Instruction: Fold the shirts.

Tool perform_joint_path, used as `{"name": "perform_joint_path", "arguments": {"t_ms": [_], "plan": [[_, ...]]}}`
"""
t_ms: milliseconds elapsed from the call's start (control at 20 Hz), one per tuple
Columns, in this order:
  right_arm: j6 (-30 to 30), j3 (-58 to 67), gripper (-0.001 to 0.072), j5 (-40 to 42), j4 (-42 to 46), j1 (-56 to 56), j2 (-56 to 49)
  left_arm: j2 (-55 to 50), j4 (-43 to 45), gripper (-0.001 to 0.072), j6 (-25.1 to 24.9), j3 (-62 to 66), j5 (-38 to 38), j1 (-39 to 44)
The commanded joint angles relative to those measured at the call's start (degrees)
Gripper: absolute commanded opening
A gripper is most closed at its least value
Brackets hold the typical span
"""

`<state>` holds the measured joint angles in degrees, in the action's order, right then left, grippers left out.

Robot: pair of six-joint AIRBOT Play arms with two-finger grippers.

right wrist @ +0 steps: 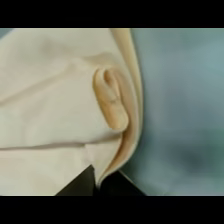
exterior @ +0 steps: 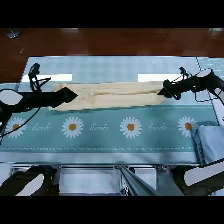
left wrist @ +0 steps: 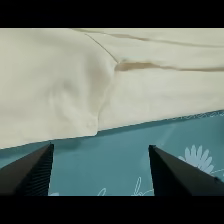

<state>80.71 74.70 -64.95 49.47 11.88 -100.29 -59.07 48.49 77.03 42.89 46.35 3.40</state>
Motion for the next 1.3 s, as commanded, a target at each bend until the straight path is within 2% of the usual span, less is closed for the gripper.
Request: {"name": "perform_joint_path", "arguments": {"t_ms": [0,50,150,350,500,650,800,1000,1150,1250], "plan": [[-0.6,1.9,0.0019,-1.5,5.1,-0.7,5.0,-4.3,-0.1,0.0410,-2.4,2.8,-0.2,2.7],[-0.6,1.7,0.0018,-3.4,7.6,-0.4,7.9,-5.4,-0.1,0.0032,-3.4,3.8,1.0,2.7],[-2.1,-1.9,0.0015,-6.7,11.2,0.8,15.7,-7.6,-0.6,0.0032,-7.1,6.5,3.3,4.2],[-3.2,-18.3,0.0018,-4.6,11.0,2.4,37.0,-13.0,0.6,0.0029,-6.6,14.1,1.9,14.2],[0.3,-25.5,0.0018,-5.4,10.5,2.3,52.4,-19.3,11.4,0.0029,5.3,20.7,-1.0,23.5],[5.7,-26.8,0.0018,-7.9,10.3,2.3,61.9,-26.9,12.0,0.0029,9.8,27.5,-2.9,30.8],[7.2,-26.8,0.0018,-8.7,12.4,2.3,65.6,-35.3,12.0,0.0029,14.9,36.0,-2.8,36.6],[7.2,-26.8,0.0019,-8.3,11.6,2.3,65.5,-45.8,8.2,0.0030,17.9,46.4,1.6,44.9],[6.3,-26.8,0.0019,-8.0,12.2,2.3,65.5,-52.5,-1.7,0.0030,17.6,50.9,3.9,49.6],[6.1,-26.8,0.0019,-8.0,12.2,2.3,65.5,-55.8,-3.9,0.0030,15.5,54.2,8.6,51.6]]}}
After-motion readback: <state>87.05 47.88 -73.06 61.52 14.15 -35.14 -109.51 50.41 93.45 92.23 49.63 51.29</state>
